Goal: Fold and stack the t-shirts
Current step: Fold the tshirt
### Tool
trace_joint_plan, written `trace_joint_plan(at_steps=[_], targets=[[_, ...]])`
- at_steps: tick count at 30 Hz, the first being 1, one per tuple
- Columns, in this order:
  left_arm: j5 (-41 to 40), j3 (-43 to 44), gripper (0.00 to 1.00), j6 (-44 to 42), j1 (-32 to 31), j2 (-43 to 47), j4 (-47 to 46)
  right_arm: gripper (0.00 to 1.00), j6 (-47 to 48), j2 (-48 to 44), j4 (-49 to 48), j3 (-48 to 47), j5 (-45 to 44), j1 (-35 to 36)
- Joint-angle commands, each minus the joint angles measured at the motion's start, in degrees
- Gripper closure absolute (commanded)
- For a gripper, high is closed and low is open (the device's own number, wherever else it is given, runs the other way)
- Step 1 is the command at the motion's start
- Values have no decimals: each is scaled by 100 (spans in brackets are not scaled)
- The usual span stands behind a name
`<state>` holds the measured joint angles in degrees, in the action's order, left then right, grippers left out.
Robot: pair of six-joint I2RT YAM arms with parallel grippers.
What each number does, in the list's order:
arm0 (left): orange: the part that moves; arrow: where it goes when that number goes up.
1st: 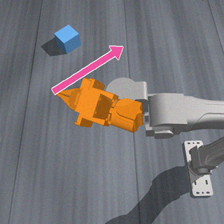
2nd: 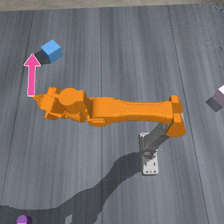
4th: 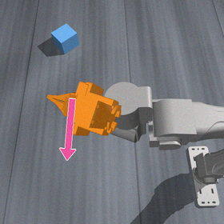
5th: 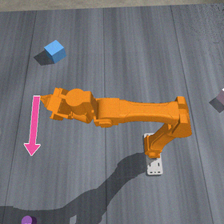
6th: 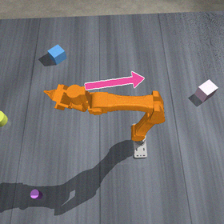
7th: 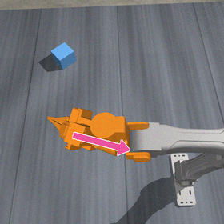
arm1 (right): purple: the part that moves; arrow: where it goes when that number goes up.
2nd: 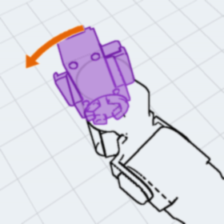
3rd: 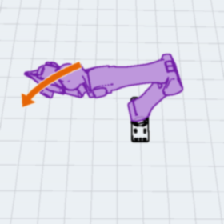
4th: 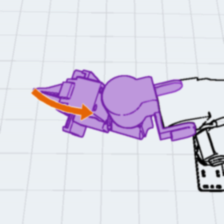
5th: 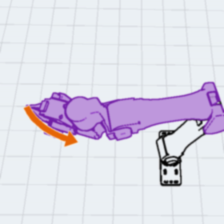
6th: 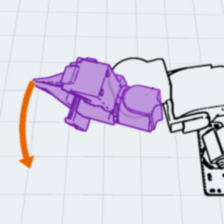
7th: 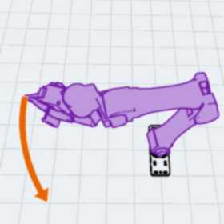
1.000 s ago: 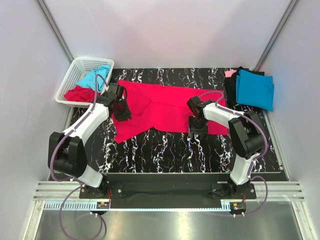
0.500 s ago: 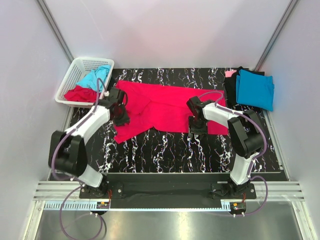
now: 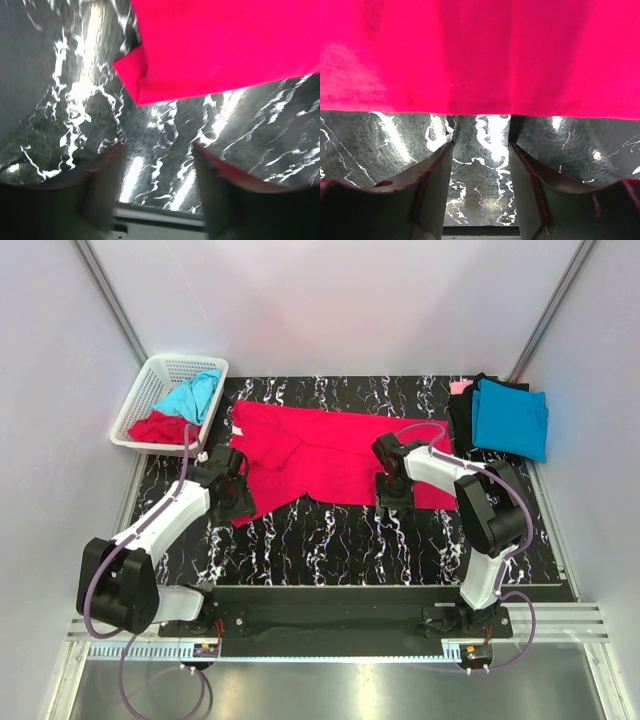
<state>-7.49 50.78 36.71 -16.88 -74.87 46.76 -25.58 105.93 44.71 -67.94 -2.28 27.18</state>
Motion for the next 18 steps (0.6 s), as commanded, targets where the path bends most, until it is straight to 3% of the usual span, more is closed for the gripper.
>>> trace_joint_plan(at_steps=[1,3,11,18], targets=[[-34,-60,32,169,-17,-27,-228,43,-26,-151,-137,-79,211,191],[45,-60,27,214,-17,-89,-325,42,-43,-230,-173,-88,420,314],[424,177,27,144,-17,-554,-774,43,-87,-187,-191,-272,413,543],[46,-50,33,310,-17,-1056,-958,43,-114,-169,-147,-316,316,552]])
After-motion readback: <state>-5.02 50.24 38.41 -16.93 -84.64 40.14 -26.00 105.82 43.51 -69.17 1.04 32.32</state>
